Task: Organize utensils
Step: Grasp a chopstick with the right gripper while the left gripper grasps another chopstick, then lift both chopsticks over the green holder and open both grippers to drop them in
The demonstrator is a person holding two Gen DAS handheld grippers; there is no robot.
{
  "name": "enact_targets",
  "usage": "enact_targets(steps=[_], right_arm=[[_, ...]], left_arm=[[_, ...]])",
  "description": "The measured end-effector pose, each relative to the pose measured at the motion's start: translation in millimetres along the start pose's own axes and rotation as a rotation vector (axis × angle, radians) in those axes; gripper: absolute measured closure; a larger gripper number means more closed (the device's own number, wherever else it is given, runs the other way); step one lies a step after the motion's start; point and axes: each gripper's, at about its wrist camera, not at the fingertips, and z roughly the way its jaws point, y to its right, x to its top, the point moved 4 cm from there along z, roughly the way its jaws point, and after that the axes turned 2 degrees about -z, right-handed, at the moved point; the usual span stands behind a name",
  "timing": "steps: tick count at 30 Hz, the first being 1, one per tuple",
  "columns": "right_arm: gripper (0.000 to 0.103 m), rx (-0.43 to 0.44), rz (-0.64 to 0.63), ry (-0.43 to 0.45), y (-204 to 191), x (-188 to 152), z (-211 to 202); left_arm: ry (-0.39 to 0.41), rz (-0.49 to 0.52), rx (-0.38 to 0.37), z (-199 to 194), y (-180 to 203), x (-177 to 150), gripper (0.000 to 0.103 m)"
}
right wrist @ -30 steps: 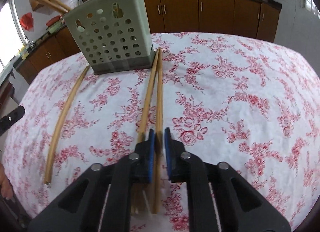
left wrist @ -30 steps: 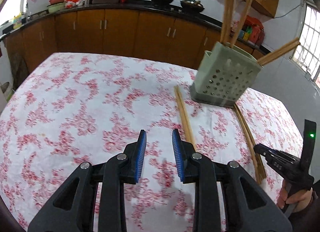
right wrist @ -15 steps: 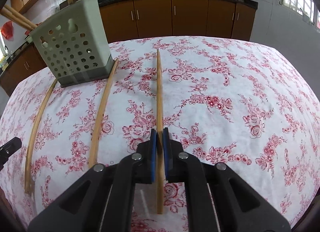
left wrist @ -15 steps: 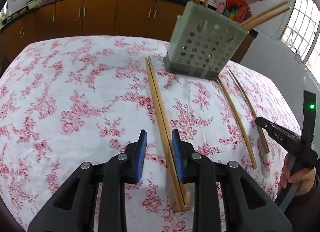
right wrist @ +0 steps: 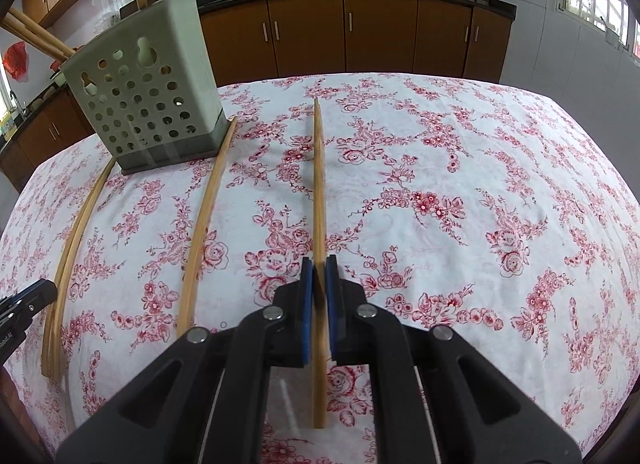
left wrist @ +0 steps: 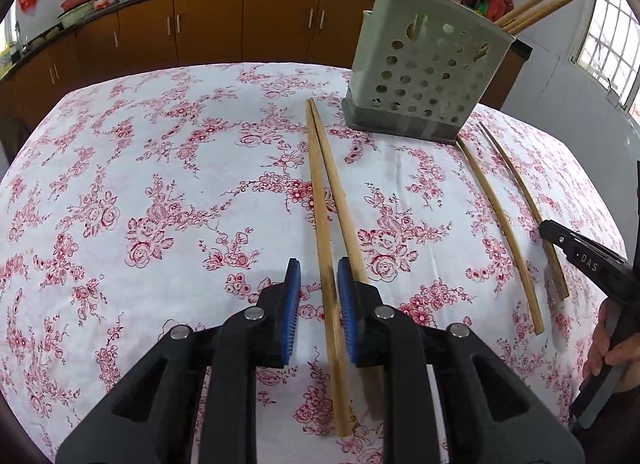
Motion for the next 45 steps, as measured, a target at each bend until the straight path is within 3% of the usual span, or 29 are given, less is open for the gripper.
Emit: enact_targets(steps=[4,10,16,20,45], right_arm=[[0.093,0.005,-0.022,0.004,-2,0,0],[0.095,0.013,-0.032,0.005,-3,5,3],[0.095,0.016,-0.033,0.011,-3,11,8],[0.095,0.026,-0.025,0.011,-1,13,11],[0.094,0.040,-0.012,0.013,0,11,11]], left_arm=[[0.011,0.004,0.054,5,-4,3,0.095],[0.014,-0.104,0.109,12,-45,23,0.095],[0.018,-0.098,0.064,12,-62,25,0.095],[0.038,-0.062,0.080,9,-59,20,0.095],[0.035,-0.062,0.087,11,-58,22,0.094]])
